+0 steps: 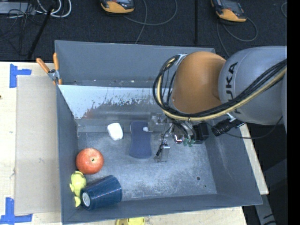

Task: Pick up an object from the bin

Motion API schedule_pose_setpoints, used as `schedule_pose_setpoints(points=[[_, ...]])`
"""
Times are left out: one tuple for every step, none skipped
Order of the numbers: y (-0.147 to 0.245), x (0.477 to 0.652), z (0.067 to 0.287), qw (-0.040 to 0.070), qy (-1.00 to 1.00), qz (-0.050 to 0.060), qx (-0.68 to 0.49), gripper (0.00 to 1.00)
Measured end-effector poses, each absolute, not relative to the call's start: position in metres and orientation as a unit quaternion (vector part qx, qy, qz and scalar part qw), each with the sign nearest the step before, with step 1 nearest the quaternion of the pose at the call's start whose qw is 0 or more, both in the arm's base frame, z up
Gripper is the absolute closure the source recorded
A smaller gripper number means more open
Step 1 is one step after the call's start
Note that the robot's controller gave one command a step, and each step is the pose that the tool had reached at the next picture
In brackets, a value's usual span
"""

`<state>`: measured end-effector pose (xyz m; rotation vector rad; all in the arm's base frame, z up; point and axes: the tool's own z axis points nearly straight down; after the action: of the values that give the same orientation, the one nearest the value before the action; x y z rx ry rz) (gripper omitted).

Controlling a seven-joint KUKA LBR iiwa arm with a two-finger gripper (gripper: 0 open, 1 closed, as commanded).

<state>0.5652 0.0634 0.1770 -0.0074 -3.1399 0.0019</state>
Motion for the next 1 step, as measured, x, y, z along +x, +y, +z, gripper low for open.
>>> schedule_pose_setpoints(points=[[0.0908,0.5753,0.1756,-0.004,-0.999,-0.001,0.033,0.0]])
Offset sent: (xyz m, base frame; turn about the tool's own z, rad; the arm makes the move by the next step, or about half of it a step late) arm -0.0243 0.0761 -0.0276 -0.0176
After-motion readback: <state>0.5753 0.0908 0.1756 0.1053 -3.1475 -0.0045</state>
